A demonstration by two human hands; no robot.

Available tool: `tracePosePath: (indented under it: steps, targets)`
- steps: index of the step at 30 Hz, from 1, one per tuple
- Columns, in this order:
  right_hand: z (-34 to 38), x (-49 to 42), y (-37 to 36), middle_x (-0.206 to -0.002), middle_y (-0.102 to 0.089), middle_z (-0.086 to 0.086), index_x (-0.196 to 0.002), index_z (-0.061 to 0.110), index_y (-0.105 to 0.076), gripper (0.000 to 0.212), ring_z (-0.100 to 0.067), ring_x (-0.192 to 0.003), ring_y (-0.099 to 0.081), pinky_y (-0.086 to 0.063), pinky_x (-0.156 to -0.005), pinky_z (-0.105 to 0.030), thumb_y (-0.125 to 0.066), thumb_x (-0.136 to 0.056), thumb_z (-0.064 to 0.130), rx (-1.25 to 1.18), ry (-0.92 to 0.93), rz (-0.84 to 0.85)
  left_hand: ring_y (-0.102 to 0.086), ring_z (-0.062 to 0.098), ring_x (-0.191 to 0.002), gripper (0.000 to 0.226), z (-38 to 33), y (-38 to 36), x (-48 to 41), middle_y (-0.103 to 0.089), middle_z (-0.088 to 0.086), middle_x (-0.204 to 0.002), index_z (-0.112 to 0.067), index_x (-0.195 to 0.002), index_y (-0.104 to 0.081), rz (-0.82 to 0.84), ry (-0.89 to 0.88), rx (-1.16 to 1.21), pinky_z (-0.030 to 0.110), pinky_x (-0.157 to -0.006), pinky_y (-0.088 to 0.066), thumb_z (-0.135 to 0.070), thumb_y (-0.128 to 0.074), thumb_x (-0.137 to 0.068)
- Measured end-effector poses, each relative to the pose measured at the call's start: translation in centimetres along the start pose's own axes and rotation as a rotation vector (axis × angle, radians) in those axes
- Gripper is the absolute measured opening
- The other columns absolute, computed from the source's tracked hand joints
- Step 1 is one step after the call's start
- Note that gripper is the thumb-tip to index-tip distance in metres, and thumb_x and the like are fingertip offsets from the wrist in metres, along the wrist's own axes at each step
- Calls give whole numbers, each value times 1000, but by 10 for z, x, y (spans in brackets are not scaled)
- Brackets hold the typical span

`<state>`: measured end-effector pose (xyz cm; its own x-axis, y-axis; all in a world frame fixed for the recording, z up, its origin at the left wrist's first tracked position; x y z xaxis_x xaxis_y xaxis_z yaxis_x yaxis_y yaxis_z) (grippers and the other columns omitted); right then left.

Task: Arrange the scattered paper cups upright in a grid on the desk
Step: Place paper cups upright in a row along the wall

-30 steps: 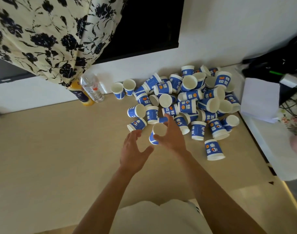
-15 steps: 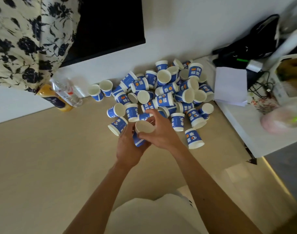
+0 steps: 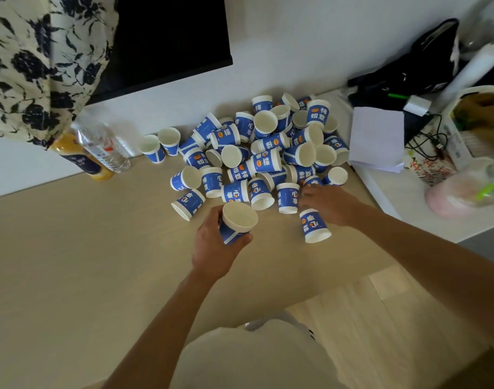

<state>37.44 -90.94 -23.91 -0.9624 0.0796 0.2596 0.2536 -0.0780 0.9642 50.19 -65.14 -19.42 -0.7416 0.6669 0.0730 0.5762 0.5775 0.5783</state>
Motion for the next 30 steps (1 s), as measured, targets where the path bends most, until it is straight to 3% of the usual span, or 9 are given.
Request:
tracePosePath:
  steps: [2, 9, 13, 17, 20, 24, 27, 30]
  targets:
    - [-2, 9, -12, -112, -67, -9, -111, 13, -71, 56, -29, -98, -70, -58, -75, -41, -86, -60, -3, 144, 110, 0, -58, 7, -107, 70, -3, -2, 1, -64, -10, -122, -23, -129, -52, -2, -18, 4, 20, -87, -47, -29, -91, -70]
    - [4, 9, -44, -143, -47, 0, -130, 24, -56, 62, -21, -128, -49, -47, -95, -36, -80, -75, 9, 310, 251, 151, -57, 6, -107, 71, -5, 0, 5, -61, -14, -119, -22, -130, -52, -16, -8, 8, 25, -89, -50, -27, -90, -71]
    - [12, 3, -52, -143, -48, 4, -131, 29, -56, 52, -19, -132, -45, -33, -102, -33, -73, -84, 16, 277, 280, 176, -58, 6, -105, 70, -1, 3, 9, -63, -12, -119, -22, -129, -53, -27, 37, 12, 17, -84, -47, -27, -91, -71]
    - [19, -6, -66, -142, -49, 8, -138, 31, -50, 60, -16, -135, -41, -30, -109, -35, -74, -83, 24, 196, 259, 220, -57, 3, -99, 68, 5, 5, 14, -63, -15, -112, -21, -125, -54, -51, 92, 15, 4, -76, -42, -25, -92, -69]
    - [27, -15, -64, -137, -54, 9, -137, 30, -51, 68, -15, -130, -46, -33, -108, -36, -79, -76, 36, -40, 159, 95, -53, -4, -96, 69, 10, 10, 20, -61, -17, -110, -19, -125, -55, -84, 127, 16, -1, -74, -41, -22, -93, -67]
    - [53, -30, -37, -119, -64, 11, -125, 28, -56, 71, -12, -113, -59, -46, -98, -38, -87, -66, 50, -541, -72, -242, -54, -6, -89, 68, 18, 24, 30, -62, -16, -107, -18, -122, -55, -175, 178, 28, -1, -73, -40, -19, -93, -66]
    - [86, -38, -19, -115, -65, 12, -127, 24, -57, 70, -6, -105, -61, -50, -89, -28, -87, -68, 47, -844, -139, -379, -54, -17, -93, 67, 25, 40, 40, -65, -12, -106, -16, -121, -56, -264, 220, 71, 0, -73, -40, -14, -93, -64]
    - [122, -39, 6, -113, -62, 22, -123, 28, -55, 62, 4, -108, -57, -43, -88, -10, -89, -71, 31, -1035, -183, -499, -57, -15, -91, 65, 30, 61, 51, -67, -11, -105, -16, -119, -58, -354, 241, 122, 1, -73, -41, -9, -92, -65]
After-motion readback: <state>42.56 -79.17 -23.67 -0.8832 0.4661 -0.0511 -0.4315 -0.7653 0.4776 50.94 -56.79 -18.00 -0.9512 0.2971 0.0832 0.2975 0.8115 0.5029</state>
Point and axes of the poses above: each hand's wrist, its own x-axis away from the middle knuckle, its own y-axis out of the back of the hand, z = x × y, the point moved 5 cm from there along -x, towards the middle knuckle
